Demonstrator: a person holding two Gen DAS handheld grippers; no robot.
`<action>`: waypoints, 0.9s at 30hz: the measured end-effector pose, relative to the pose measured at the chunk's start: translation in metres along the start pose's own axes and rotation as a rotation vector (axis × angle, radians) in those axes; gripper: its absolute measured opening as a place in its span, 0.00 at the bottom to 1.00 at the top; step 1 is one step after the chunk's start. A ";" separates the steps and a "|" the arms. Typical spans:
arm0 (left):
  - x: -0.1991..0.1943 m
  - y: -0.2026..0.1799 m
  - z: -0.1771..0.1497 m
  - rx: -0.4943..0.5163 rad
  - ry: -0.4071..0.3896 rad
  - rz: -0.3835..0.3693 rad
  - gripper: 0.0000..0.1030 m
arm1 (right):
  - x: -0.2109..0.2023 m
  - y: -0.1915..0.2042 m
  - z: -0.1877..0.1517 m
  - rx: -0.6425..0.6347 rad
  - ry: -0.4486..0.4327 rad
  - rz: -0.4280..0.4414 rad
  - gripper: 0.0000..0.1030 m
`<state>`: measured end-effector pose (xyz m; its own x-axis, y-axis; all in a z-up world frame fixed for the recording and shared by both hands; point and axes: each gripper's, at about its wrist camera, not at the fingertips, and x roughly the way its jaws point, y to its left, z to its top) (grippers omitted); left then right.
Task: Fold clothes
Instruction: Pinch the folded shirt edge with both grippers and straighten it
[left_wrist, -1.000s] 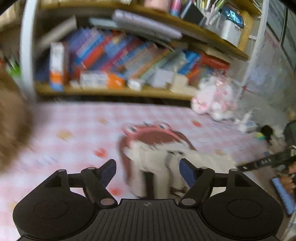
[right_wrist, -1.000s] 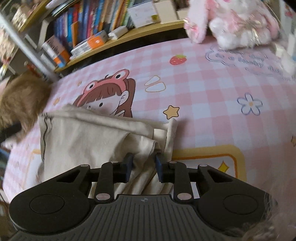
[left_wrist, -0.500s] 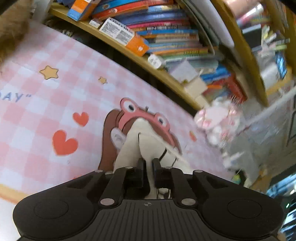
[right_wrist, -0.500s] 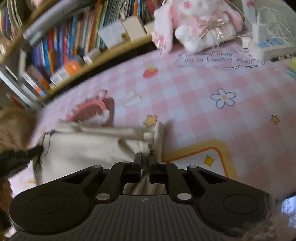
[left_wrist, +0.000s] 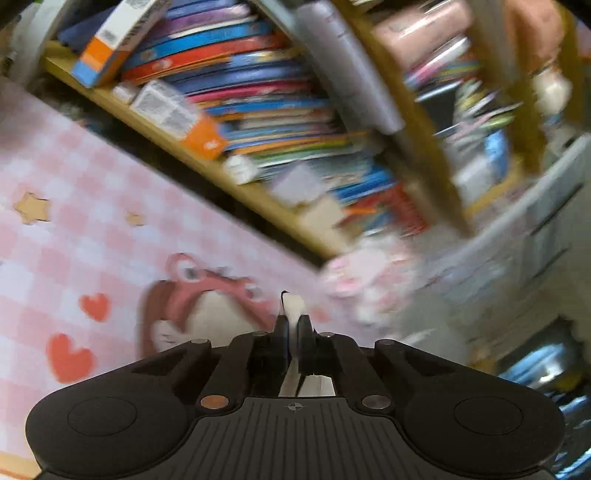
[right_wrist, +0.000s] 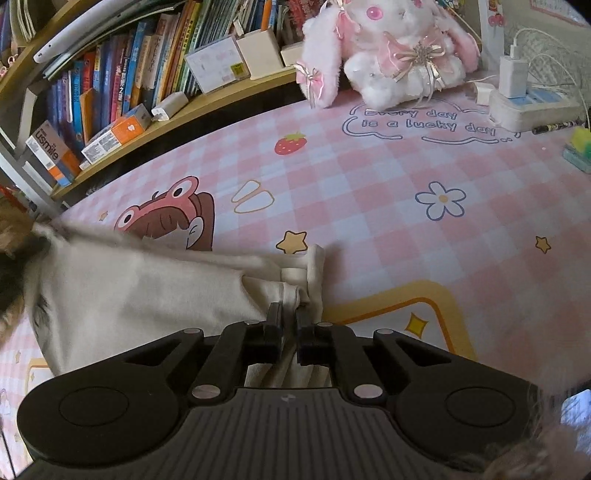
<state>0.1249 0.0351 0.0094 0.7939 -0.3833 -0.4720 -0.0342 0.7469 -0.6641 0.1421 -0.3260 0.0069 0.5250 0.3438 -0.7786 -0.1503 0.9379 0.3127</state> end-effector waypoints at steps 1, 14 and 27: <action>0.007 0.003 0.000 0.005 0.023 0.026 0.04 | 0.000 0.001 0.000 -0.002 -0.003 -0.004 0.06; -0.020 0.027 -0.016 -0.007 0.074 0.093 0.71 | -0.021 -0.001 -0.002 0.100 -0.029 -0.021 0.46; -0.011 0.030 -0.037 -0.101 0.146 0.101 0.46 | -0.030 -0.004 -0.037 0.340 0.093 0.087 0.63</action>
<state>0.0924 0.0420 -0.0266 0.6871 -0.3897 -0.6133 -0.1757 0.7299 -0.6606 0.0959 -0.3386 0.0088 0.4420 0.4387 -0.7824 0.1041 0.8412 0.5305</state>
